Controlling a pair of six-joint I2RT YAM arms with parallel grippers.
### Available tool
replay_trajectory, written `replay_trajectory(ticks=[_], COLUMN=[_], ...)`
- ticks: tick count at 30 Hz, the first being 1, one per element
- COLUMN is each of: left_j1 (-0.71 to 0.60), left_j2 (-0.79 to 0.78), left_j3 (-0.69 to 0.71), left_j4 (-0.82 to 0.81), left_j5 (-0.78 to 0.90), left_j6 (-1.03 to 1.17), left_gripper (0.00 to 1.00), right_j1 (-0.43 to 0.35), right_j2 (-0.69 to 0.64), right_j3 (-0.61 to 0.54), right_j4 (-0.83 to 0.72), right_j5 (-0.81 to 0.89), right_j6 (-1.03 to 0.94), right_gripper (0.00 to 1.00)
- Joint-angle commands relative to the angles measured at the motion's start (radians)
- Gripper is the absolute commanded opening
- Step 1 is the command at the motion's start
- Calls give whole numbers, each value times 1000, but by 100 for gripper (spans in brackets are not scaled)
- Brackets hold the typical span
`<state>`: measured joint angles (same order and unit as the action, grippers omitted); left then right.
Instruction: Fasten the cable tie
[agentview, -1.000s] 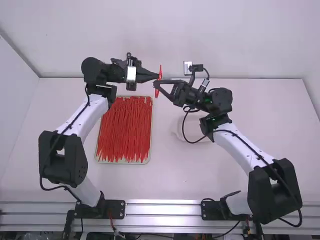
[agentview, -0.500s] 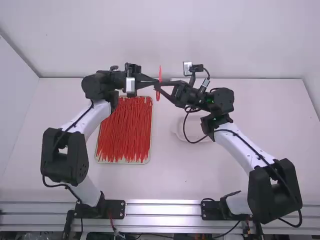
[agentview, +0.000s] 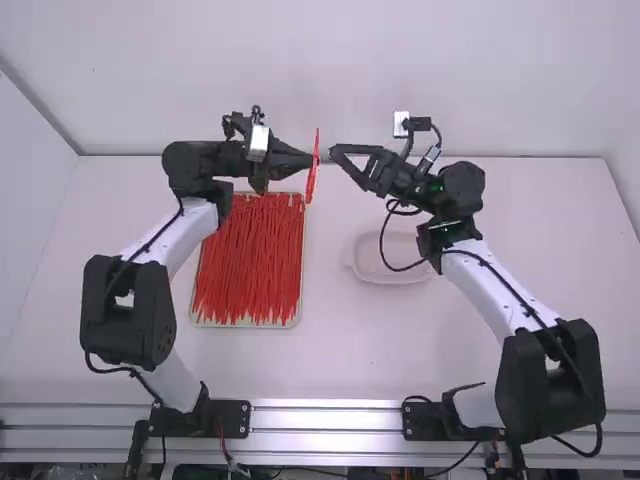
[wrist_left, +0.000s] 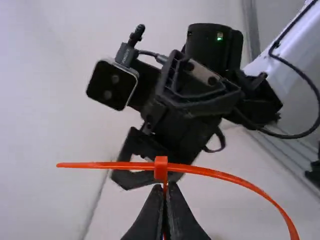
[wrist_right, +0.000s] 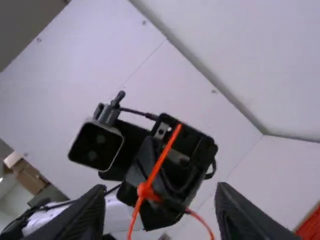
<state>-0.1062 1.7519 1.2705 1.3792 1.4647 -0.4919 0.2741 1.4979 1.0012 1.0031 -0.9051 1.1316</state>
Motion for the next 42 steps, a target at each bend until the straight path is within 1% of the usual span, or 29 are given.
replay_trajectory(ticks=[1, 5, 9, 15, 18, 20, 21, 22, 24, 27, 28, 32, 33, 34, 35, 37, 39, 42], left_j1=[-6, -7, -10, -57, -87, -105, -105, -105, -102, -96, -97, -97, -97, -97, -96, -96, -97, -96], left_j2=[-16, -16, -16, -16, -16, -16, -16, -16, -16, -16, -16, -16, -16, -16, -16, -16, -16, -16], left_j3=[0, 0, 0, -1, -1, -1, -1, -1, -1, -2, -2, -2, -2, -2, -2, -2, -2, -2], left_j4=[5, 5, 5, 5, 10, -3, -19, -21, -40, -41, -40, -40, -40, -40, -40, -40, -40, -40], left_j5=[18, 11, 11, 52, 80, 101, 97, 95, 91, 96, 95, 95, 95, 95, 95, 95, 95, 100], left_j6=[-114, -218, -317, -330, -311, -269, -270, -270, -266, -260, -261, -262, -262, -262, -262, -260, -260, -259], left_gripper=[2, 2, 2, 2, 2, 2, 2, 2, 2, 2, 2, 2, 2, 2, 2, 2, 2, 2], right_j1=[-1, 0, 4, 35, 51, 55, 50, 48, 41, 39, 39, 40, 41, 41, 38, 34, 23, 13], right_j2=[0, 0, 0, 0, 0, 0, 0, 0, 0, 0, 0, 0, 0, 0, 0, 0, 0, 0], right_j3=[13, 13, 13, 13, 13, 13, 13, 13, 13, 13, 13, 13, 13, 13, 13, 13, 13, 13], right_j4=[8, 15, 15, 14, 16, 45, 56, 60, 74, 64, 64, 67, 68, 68, 66, 66, 68, 66], right_j5=[16, 15, 16, 15, 16, 4, -4, -5, -17, -16, -20, -32, -40, -40, -42, -45, -58, -72], right_j6=[-5, 34, 50, 49, 50, 51, 50, 50, 51, 72, 78, 76, 73, 73, 72, 72, 73, 72], right_gripper=[66, 72, 75, 75, 71, 62, 56, 55, 44, 42, 40, 18, 10, 10, 6, 5, 0, 0])
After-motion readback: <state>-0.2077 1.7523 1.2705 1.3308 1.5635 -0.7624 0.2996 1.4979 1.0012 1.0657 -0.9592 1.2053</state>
